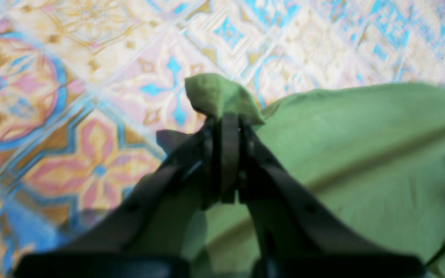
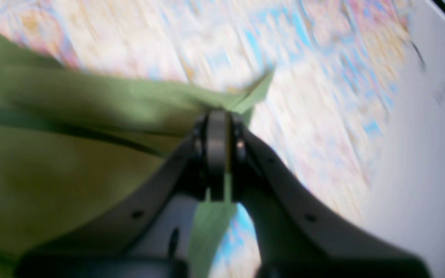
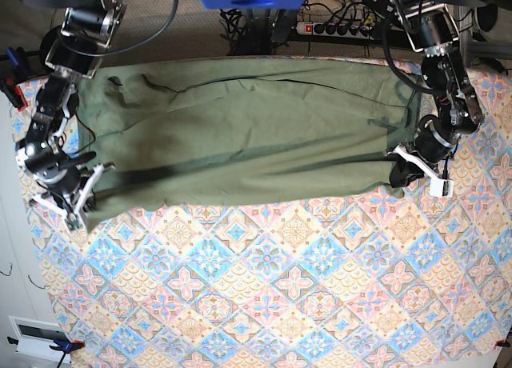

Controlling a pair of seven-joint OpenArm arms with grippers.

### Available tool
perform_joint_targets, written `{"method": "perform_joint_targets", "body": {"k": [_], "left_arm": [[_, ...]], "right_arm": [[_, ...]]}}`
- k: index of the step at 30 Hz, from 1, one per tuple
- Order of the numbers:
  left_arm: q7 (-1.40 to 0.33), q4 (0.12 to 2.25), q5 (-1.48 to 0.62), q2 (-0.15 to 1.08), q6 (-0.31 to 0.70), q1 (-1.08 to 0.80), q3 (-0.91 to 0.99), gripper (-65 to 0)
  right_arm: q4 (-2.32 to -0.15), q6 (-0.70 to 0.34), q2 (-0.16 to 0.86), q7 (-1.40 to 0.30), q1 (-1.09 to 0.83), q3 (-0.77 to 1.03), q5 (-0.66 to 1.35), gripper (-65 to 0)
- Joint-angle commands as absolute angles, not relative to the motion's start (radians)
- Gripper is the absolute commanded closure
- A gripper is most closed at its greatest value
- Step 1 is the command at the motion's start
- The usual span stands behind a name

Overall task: Layout the t-shirt on the table in an organized manner, then fold the t-shirt properly
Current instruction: 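Fold the hem half over onto the shoulder half with both grippers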

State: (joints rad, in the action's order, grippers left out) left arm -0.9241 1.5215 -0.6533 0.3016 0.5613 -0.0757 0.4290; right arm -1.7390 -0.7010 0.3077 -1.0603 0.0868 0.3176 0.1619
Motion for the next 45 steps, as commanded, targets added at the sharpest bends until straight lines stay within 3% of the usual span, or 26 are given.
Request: {"method": "perform_joint_targets", "body": {"k": [1, 9, 19, 33, 38, 41, 45], "left_arm": [[-0.901, 1.555, -0.694, 0.334, 0.568, -0.082, 0.432, 0.0], [-0.895, 1.606, -0.845, 0.404, 0.568, -0.217, 0.432, 0.0], [-0.901, 1.692, -0.862, 0.409, 0.568, -0.341, 0.542, 0.0], [-0.903, 1.690, -0.858, 0.406, 0.568, -0.421, 0.624, 0.0], [-1.009, 1.689, -0.854, 0.409, 0.567, -0.429, 0.624, 0.0], [-1.049, 1.690, -0.829, 0.409, 0.567, -0.427, 0.625, -1.8], [-1.056, 1.690, -0.788, 0.407, 0.567, -0.427, 0.625, -14.1]], "right_arm": [[-1.791, -0.698, 0.325, -1.050, 0.084, 0.338, 0.171, -0.7], [-1.942, -0.698, 0.325, -1.098, -0.133, 0.433, 0.176, -0.7], [-1.948, -0.698, 0.326, -1.102, -0.306, 0.562, 0.453, -0.7], [-1.946, -0.698, 0.326, -1.102, -0.383, 0.558, 0.455, -0.7], [-1.945, -0.698, 0.326, -1.102, -0.383, 0.552, 0.455, -1.4], [-1.945, -0.698, 0.329, -1.102, -0.381, 0.493, 0.453, -7.9], [-1.946, -0.698, 0.358, -1.102, -0.383, 0.452, 0.453, -21.8]]}}
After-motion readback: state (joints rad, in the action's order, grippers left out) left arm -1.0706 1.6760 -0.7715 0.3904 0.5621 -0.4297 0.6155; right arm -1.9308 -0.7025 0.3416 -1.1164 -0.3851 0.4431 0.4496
